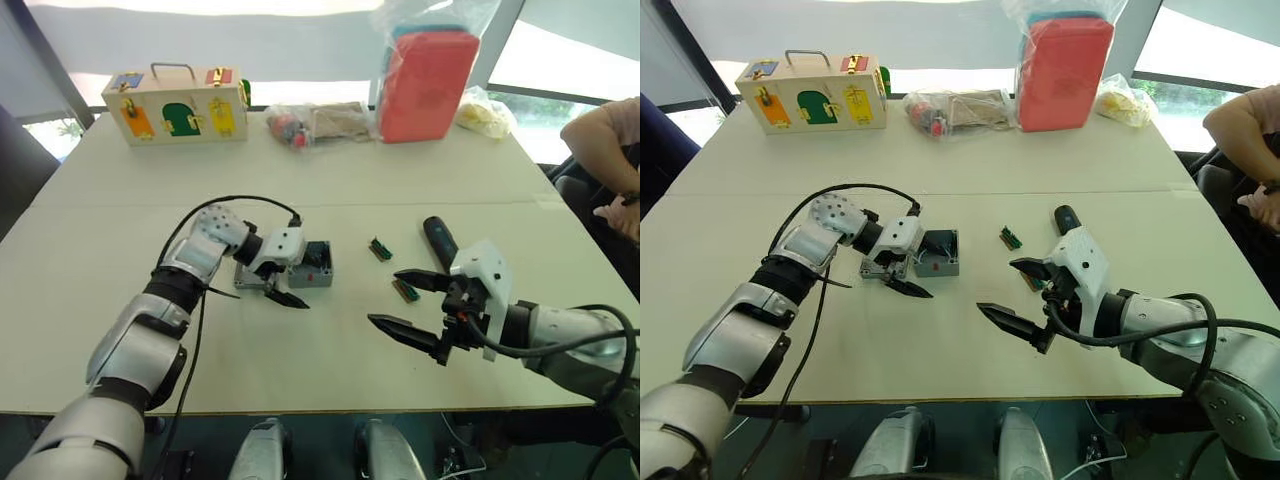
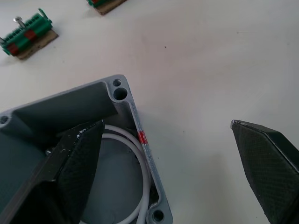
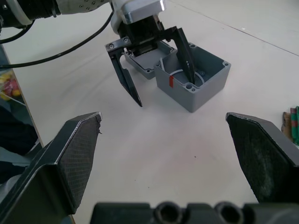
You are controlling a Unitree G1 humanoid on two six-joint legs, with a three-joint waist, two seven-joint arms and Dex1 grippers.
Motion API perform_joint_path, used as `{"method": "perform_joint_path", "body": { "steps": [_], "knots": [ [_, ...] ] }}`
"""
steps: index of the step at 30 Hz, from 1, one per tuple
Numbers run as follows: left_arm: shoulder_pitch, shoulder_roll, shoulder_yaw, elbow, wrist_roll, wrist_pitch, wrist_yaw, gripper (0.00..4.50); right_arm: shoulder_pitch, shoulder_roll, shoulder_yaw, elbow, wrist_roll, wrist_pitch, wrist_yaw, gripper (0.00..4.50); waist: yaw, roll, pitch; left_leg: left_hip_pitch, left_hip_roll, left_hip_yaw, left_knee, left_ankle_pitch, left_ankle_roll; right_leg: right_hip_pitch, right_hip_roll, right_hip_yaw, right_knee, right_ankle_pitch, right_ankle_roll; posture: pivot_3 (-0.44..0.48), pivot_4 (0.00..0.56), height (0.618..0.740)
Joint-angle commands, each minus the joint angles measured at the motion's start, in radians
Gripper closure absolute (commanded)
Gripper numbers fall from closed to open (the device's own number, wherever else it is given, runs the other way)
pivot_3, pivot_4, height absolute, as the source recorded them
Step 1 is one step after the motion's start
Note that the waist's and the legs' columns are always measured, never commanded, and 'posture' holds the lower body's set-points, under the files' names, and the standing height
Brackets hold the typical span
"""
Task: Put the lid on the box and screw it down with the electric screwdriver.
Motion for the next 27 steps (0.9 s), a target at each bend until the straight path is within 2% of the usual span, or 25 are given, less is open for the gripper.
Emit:
{"method": "perform_joint_path", "body": {
  "steps": [1, 4, 6, 7, 8, 9, 12, 18, 27],
  "knots": [
    [-0.038, -0.011, 0.018, 0.025, 0.012, -0.025, -0.006, 1.52, -0.001, -0.007, -0.022, -0.040, 0.027, -0.029, -0.022, 0.00, 0.000, 0.000, 0.000, 0.000, 0.000, 0.000, 0.000, 0.000, 0.000, 0.000, 0.000, 0.000, 0.000, 0.000, 0.000, 0.000, 0.150, 0.730],
    [-0.050, -0.035, 0.016, 0.056, 0.022, -0.039, -0.001, 2.84, 0.008, -0.016, -0.028, -0.044, 0.038, -0.035, -0.038, 0.00, 0.001, 0.000, 0.000, 0.000, 0.000, 0.000, 0.000, 0.000, 0.000, 0.000, 0.000, 0.000, 0.000, 0.000, 0.000, 0.000, 0.150, 0.730],
    [-0.057, -0.047, 0.017, 0.071, 0.022, -0.052, -0.009, 3.47, 0.012, -0.020, -0.028, -0.047, 0.045, -0.039, -0.048, 0.00, 0.002, 0.000, 0.000, 0.000, 0.000, 0.000, 0.000, 0.000, 0.000, 0.000, 0.000, 0.000, 0.000, 0.000, 0.000, 0.000, 0.150, 0.730],
    [-0.061, -0.051, 0.019, 0.076, 0.022, -0.059, -0.015, 3.95, 0.014, -0.022, -0.029, -0.049, 0.049, -0.041, -0.052, 0.00, 0.002, 0.000, 0.000, 0.000, 0.000, 0.000, 0.000, 0.000, 0.000, 0.000, 0.000, 0.000, 0.000, 0.000, 0.000, 0.000, 0.150, 0.730],
    [-0.066, -0.054, 0.020, 0.081, 0.023, -0.066, -0.022, 4.30, 0.016, -0.024, -0.030, -0.049, 0.054, -0.042, -0.056, 0.00, 0.002, 0.000, 0.000, 0.000, 0.000, 0.000, 0.000, 0.000, 0.000, 0.000, 0.000, 0.000, 0.000, 0.000, 0.001, 0.000, 0.150, 0.730],
    [-0.071, -0.057, 0.021, 0.089, 0.023, -0.078, -0.033, 4.46, 0.016, -0.026, -0.029, -0.050, 0.057, -0.044, -0.061, 0.00, 0.002, 0.000, 0.000, 0.000, 0.000, 0.000, 0.000, 0.000, 0.000, 0.000, 0.000, 0.000, 0.000, 0.000, 0.001, 0.000, 0.150, 0.730],
    [-0.091, -0.068, 0.022, 0.118, 0.021, -0.130, -0.078, 4.46, 0.025, -0.034, -0.032, -0.053, 0.066, -0.047, -0.071, 0.00, 0.002, 0.000, 0.000, 0.000, 0.000, 0.000, 0.000, 0.000, 0.000, 0.000, 0.000, 0.000, 0.000, 0.000, 0.001, 0.000, 0.150, 0.730],
    [-0.160, -0.076, -0.136, 0.181, -0.091, -0.256, -0.096, 4.46, 0.041, -0.050, -0.038, -0.063, 0.085, -0.055, -0.095, 0.00, 0.002, 0.000, 0.000, 0.000, 0.000, 0.000, 0.000, 0.000, 0.000, 0.000, 0.000, 0.000, 0.000, 0.000, 0.001, 0.000, 0.150, 0.730],
    [-0.262, -0.149, -0.208, 0.376, -0.022, -0.420, -0.096, 4.46, 0.081, -0.076, -0.064, -0.090, 0.120, -0.075, -0.142, 0.00, 0.002, -0.001, 0.001, 0.000, 0.000, 0.000, 0.000, 0.000, 0.000, 0.000, 0.000, 0.000, 0.000, 0.000, 0.001, 0.000, 0.150, 0.730]
  ]
}}
